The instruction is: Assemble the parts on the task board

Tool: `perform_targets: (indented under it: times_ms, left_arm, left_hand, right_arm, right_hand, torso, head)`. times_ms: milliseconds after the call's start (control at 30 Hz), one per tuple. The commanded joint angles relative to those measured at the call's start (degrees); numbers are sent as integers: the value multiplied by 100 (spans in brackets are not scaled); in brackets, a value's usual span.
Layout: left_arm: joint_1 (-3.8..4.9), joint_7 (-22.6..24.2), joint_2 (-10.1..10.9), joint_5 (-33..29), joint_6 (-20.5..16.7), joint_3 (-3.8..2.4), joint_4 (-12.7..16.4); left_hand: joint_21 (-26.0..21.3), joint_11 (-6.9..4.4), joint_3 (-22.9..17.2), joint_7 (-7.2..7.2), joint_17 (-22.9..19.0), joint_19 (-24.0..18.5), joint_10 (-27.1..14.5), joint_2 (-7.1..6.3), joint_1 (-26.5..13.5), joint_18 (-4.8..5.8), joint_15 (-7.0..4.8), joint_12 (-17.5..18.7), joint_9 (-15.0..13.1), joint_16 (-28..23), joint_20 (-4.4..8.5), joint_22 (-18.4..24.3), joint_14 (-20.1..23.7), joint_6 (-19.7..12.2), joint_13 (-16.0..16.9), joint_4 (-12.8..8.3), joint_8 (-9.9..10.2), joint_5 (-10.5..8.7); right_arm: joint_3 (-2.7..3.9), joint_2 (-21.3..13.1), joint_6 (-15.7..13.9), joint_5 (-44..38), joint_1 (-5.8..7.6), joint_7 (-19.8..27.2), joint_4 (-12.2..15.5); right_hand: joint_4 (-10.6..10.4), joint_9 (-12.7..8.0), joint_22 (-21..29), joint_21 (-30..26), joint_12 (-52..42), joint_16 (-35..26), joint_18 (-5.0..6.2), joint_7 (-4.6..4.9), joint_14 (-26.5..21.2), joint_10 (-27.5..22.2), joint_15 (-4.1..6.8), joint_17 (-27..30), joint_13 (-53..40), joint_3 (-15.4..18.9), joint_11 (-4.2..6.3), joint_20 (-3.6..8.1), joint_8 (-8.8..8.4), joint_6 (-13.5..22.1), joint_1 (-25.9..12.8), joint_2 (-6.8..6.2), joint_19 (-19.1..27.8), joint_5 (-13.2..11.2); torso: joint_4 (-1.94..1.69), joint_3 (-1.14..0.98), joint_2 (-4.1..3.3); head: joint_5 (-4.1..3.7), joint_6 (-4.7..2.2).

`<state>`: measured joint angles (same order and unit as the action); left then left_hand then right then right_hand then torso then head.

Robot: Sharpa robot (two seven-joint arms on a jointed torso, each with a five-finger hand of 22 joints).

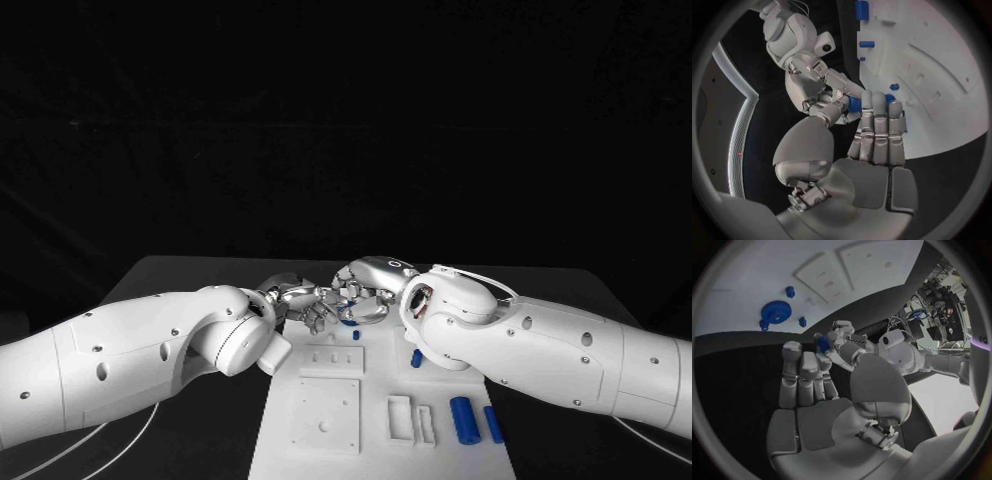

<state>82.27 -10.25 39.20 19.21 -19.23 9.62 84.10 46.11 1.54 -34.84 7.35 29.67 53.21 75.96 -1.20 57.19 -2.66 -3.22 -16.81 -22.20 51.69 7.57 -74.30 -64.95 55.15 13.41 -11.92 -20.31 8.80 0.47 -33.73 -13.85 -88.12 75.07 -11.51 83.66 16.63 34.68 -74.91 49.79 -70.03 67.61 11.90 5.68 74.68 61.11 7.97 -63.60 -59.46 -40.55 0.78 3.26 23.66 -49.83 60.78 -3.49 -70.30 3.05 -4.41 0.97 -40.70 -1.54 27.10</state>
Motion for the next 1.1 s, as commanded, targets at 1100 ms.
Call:
perform_targets:
  times_ms: [1100]
  left_arm:
    - [22, 819, 140, -1041, 351, -34, 89]
  left_hand:
    - [99, -17, -485, -76, -3, -8, 84, 74, 91, -116, -26, 23, -82, 96, 145, 25, -29, 117, 58, 132, -65, -600]
  right_arm:
    - [-85, -187, -529, 1229, -69, 1072, -78]
  right_hand:
    - [9, -243, -75, -189, 428, -173, 310, 246, -286, -605, -337, 0, 230, 887, -246, -151, -799, -31, 126, -723, 325, 115]
  torso:
    - [6, 2, 0]
  head:
    - [38, -38]
